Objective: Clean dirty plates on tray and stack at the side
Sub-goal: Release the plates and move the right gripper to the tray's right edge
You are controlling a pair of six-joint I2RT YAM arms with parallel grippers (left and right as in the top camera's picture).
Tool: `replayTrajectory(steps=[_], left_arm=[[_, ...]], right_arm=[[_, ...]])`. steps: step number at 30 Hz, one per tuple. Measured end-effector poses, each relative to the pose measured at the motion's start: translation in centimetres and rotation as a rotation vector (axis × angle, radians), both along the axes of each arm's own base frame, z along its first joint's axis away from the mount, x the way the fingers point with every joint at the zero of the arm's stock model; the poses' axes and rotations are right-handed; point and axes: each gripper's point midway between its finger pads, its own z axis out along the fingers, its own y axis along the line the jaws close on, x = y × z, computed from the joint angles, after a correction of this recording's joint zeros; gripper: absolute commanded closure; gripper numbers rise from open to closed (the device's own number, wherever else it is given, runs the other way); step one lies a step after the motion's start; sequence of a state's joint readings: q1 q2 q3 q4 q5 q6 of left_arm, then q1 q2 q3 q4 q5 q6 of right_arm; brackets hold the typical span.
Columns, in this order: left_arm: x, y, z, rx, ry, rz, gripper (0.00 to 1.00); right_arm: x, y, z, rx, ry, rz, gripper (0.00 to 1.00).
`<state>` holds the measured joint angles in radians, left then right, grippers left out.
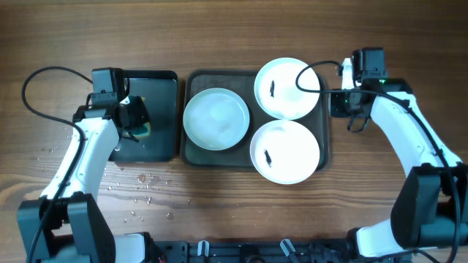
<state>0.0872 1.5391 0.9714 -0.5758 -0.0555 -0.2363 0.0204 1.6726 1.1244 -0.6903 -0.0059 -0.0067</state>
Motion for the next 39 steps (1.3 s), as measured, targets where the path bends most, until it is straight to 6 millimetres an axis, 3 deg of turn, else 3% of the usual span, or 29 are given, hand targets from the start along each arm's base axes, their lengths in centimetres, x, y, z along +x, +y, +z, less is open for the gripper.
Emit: replayTrajectory(steps=[11,17,35,39], left_arm=[[-0.1,0.0,0.0,0.000,0.002,0.000,0.96],[-0.1,0.0,0.0,0.000,0.003,0.000,0.96],[-0.1,0.0,0.0,0.000,0.003,0.000,0.96],[-0.1,0.0,0.0,0.000,0.003,0.000,0.96]], right_arm=[[-0.4,0.9,-4.8,0.042,0.041,0.049,0.70],[-0.3,1.7,-4.9,0.085,0.036,0.066,0.77],[0.9,1.6,-5.0,0.073,-0.007,0.068,0.76],[0.5,1.4,-6.0,0.063,0.023,0.062,0.84]])
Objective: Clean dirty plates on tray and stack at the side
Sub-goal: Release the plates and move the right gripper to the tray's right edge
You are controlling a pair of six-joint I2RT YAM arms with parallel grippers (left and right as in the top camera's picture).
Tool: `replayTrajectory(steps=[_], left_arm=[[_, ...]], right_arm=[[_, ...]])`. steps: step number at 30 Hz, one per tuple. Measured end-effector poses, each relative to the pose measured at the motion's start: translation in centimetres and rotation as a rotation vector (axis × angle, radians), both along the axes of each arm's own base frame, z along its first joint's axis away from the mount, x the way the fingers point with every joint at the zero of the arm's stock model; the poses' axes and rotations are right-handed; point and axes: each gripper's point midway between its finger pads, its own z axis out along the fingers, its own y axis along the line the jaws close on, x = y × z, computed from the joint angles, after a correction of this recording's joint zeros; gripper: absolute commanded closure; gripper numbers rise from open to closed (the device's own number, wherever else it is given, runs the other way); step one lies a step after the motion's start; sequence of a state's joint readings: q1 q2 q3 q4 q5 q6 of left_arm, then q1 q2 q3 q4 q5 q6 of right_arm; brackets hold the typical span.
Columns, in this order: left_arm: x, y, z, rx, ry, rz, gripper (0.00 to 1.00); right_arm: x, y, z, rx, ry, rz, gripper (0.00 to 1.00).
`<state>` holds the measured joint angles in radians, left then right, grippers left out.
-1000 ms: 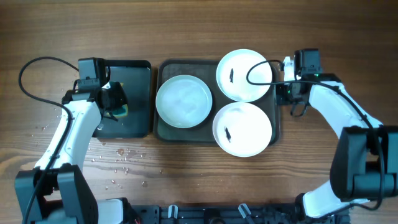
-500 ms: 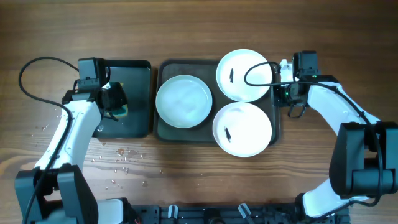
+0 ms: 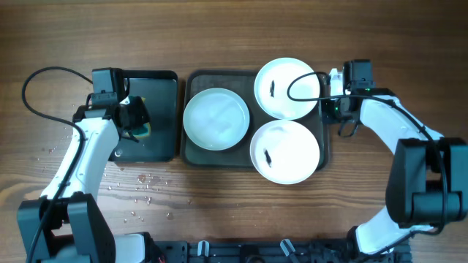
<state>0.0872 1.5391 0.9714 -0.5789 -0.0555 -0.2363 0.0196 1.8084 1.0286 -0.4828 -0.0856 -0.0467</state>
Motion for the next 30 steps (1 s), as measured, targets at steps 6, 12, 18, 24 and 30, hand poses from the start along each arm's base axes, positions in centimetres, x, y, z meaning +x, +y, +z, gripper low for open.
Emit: replayTrajectory(steps=[6,12,18,24,30], left_arm=[[0.0,0.0,0.0,0.000,0.000,0.000,0.96],[0.0,0.0,0.0,0.000,0.000,0.000,0.96],[0.0,0.0,0.0,0.000,0.000,0.000,0.96],[0.0,0.0,0.0,0.000,0.000,0.000,0.96],[0.0,0.0,0.0,0.000,0.000,0.000,0.96]], right_arm=[[-0.3,0.3,-0.7,0.040,0.024,-0.011,0.95],[-0.3,0.8,-0.5,0.102,0.025,-0.015,0.96],[-0.3,1.3,-0.5,0.124,0.028,-0.006,0.96],[-0.1,1.4,-0.4,0.121,0.015,0.022,0.95],[0.1,1.5,-0.3,0.124,0.004,0.039,0.95]])
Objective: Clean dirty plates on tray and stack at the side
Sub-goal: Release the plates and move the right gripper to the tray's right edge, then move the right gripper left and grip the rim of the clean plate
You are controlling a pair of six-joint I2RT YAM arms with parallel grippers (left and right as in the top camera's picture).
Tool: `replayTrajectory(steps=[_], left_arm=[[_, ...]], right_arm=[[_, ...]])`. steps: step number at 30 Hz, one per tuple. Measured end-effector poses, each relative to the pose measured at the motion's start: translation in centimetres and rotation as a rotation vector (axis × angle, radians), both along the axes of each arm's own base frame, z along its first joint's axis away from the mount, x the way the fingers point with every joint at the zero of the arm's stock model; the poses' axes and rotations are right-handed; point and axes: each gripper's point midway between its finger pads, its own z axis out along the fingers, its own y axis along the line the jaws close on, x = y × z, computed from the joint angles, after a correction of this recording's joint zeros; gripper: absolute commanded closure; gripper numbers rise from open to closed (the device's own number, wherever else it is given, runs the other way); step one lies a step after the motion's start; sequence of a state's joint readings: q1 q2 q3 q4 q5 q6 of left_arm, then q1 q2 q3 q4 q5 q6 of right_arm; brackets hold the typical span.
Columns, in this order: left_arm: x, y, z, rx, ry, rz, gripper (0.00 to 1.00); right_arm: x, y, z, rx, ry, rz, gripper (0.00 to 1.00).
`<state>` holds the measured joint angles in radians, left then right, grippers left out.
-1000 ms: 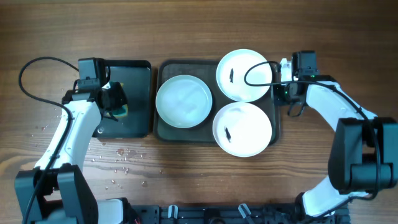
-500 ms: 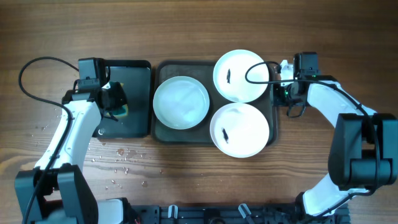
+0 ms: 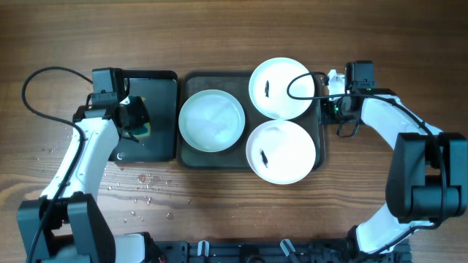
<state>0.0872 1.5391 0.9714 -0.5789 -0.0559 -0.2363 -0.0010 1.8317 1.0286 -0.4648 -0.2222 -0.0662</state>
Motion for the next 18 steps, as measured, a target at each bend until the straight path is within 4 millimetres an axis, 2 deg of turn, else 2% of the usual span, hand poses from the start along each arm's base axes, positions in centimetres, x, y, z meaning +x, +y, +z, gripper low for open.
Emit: replayTrajectory(steps=[7,10,12,15,18], left_arm=[[0.0,0.0,0.0,0.000,0.000,0.000,0.96],[0.0,0.0,0.0,0.000,0.000,0.000,0.96],[0.0,0.0,0.0,0.000,0.000,0.000,0.96],[0.0,0.0,0.0,0.000,0.000,0.000,0.96],[0.0,0.0,0.0,0.000,0.000,0.000,0.96]], right_arm=[[-0.2,0.3,0.0,-0.001,0.002,0.039,0.70],[-1.1,0.7,0.2,0.002,0.047,0.058,0.67],[-1.0,0.8,0.8,0.006,0.059,0.057,0.66],[-0.3,1.6,2.8,0.059,0.057,0.047,0.55],[0.7,4.1,6.1,0.209,-0.007,0.083,0.55]])
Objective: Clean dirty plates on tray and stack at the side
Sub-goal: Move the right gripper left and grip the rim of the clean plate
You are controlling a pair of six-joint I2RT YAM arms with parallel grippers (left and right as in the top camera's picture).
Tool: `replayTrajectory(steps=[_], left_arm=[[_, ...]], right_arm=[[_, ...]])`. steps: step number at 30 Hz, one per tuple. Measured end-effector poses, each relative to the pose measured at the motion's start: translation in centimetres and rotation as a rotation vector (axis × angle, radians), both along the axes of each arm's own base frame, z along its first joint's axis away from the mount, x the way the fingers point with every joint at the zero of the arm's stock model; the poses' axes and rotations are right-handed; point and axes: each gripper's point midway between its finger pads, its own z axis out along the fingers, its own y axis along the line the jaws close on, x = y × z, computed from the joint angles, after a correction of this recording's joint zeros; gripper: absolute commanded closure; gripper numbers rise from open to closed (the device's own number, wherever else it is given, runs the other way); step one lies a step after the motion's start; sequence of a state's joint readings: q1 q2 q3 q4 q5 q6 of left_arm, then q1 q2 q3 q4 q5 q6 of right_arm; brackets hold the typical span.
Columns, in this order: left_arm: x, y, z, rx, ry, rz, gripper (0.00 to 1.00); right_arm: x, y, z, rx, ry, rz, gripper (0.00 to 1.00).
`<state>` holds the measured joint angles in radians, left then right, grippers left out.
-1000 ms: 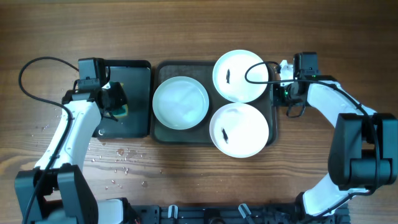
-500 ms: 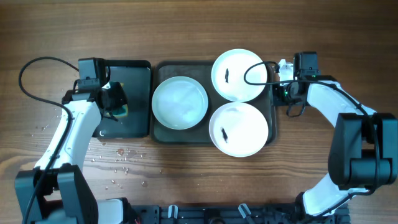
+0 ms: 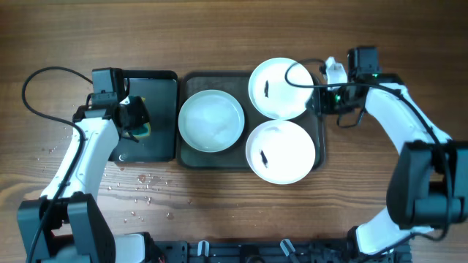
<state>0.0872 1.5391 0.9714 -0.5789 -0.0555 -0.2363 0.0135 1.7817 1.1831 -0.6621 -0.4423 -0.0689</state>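
Observation:
A dark tray (image 3: 186,150) in the middle of the table carries three white plates. The left plate (image 3: 212,120) looks clean. The upper right plate (image 3: 278,88) and the lower right plate (image 3: 281,151) each bear a dark speck. My right gripper (image 3: 319,99) is at the tray's right edge, against the upper right plate's rim; its jaws are hidden under the wrist. My left gripper (image 3: 137,123) hovers over a small black tray (image 3: 157,84) and looks shut on a yellow-green sponge (image 3: 148,131).
Water droplets (image 3: 142,183) are scattered on the wood at the lower left. Cables loop off both wrists. The arm bases stand along the front edge.
My right wrist has shifted a little up and to the right and turned, its tip still at the upper right plate's rim. The tray, plates and left arm have not moved.
My right gripper stood off the tray's right side, then came up against the tray's right edge. By the following moment the tray and its plates sat slightly further left. The left gripper has stayed over the small black tray with the sponge throughout.

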Motion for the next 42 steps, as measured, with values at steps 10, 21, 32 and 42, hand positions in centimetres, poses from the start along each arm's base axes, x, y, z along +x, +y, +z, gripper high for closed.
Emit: replayTrajectory(steps=[10,21,32,42], left_arm=[[0.3,0.1,0.2,0.013,-0.014,-0.011,0.96],[-0.1,1.6,0.2,0.084,0.003,0.042,0.96],[-0.3,2.0,0.2,0.100,0.010,0.067,0.96],[-0.4,2.0,0.2,0.100,0.010,0.068,0.96]], right_arm=[[-1.2,10.9,3.8,0.179,-0.046,0.143,0.57],[-2.7,17.3,2.3,-0.113,-0.170,0.108,0.55],[-1.3,16.8,-2.3,-0.237,-0.167,0.039,0.60],[-1.9,17.3,-4.2,-0.214,-0.104,0.026,0.68]])
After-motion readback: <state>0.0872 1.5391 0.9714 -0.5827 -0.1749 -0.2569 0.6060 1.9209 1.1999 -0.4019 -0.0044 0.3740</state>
